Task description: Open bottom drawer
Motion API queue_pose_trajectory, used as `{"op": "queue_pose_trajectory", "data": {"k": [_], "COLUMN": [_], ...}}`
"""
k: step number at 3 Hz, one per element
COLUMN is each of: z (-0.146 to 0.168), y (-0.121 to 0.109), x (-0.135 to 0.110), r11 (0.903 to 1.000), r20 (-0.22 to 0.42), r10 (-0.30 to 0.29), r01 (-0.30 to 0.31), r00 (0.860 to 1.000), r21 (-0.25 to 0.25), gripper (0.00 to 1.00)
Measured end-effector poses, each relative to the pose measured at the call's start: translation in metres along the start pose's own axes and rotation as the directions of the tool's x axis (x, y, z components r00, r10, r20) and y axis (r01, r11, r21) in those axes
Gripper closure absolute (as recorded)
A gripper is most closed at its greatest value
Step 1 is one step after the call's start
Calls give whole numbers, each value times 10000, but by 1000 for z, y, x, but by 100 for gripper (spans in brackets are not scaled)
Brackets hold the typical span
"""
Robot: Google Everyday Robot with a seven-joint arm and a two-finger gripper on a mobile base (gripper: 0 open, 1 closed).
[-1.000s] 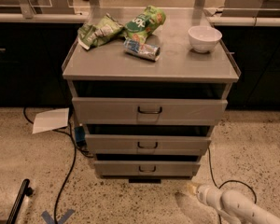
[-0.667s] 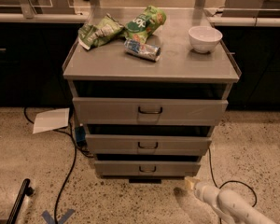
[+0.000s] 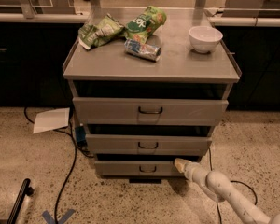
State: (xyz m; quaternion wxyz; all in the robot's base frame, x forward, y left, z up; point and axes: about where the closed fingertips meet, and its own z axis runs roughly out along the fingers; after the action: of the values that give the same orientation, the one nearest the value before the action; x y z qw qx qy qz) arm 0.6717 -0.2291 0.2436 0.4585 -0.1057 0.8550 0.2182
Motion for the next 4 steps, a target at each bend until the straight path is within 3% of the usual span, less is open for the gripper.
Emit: {"op": "queue_pose_trajectory", "data": {"k": [2,4], "z": [7,26], "y": [-9,-41], "x": [5,11], "r11": [9994,9925], "r20": [-101,-187], "r10": [223,455], "r01": [-221,-431], "r00": [9997,9988], "r21": [270,1140], "gripper": [100,100]}}
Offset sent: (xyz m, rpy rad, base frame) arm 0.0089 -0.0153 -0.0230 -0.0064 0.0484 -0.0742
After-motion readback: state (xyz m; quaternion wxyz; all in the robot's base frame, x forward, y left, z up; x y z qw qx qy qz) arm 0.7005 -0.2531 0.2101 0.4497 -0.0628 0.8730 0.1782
